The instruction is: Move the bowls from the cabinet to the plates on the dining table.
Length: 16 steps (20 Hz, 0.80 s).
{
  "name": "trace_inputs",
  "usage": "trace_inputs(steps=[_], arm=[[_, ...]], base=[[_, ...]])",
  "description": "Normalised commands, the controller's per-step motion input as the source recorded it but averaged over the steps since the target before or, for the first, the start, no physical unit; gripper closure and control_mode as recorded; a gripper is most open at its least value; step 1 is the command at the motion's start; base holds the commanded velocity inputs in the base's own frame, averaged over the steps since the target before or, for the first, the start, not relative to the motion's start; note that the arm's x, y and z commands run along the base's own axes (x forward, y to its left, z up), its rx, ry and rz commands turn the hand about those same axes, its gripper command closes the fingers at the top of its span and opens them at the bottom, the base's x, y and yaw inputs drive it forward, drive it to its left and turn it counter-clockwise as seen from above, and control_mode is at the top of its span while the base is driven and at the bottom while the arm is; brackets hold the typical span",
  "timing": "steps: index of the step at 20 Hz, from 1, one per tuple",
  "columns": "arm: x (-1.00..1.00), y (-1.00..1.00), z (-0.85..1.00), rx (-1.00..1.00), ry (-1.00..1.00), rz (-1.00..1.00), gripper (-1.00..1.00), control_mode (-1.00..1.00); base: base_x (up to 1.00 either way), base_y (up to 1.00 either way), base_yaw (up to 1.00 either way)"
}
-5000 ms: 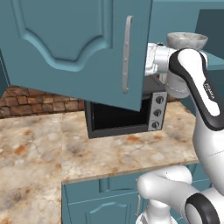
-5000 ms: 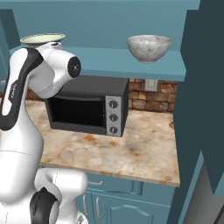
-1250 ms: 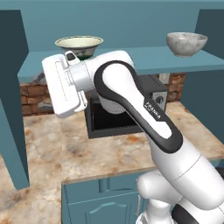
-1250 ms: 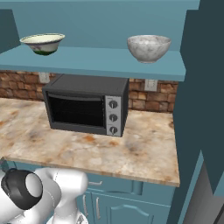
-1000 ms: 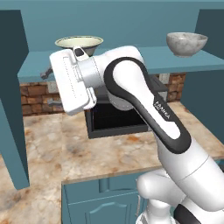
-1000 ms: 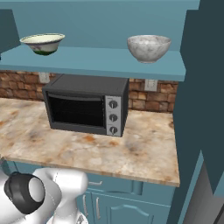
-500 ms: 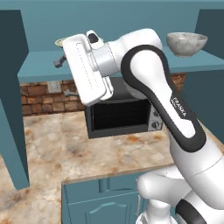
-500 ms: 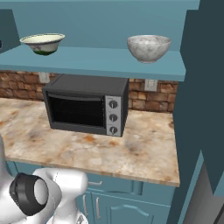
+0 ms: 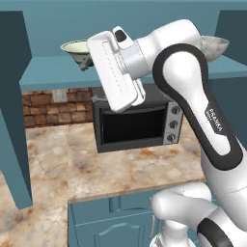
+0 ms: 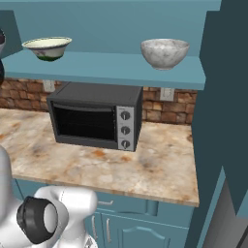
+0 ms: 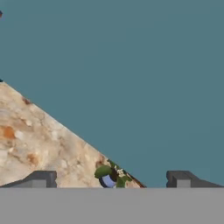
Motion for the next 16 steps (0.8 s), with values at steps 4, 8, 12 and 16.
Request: trace_inputs(steps=[4,8,12,16], arm=[[0.00,-0.39,0.00,-0.07,-0.10,-0.06,-1.00,-1.00],[0.01,-0.34,0.00,-0.06,-0.14,-0.05,-1.00,-1.00],[0.08,-0.34,0.00,-0.04,-0.13,-0.03,-1.00,-1.00],[0.05,-0.36,-0.04,-0.04,-0.12,-0.04,-1.00,-1.00]], base=[[0.00,0.00,0.00],[0.00,0.00,0.00],[0.00,0.00,0.00],[0.00,0.00,0.00]])
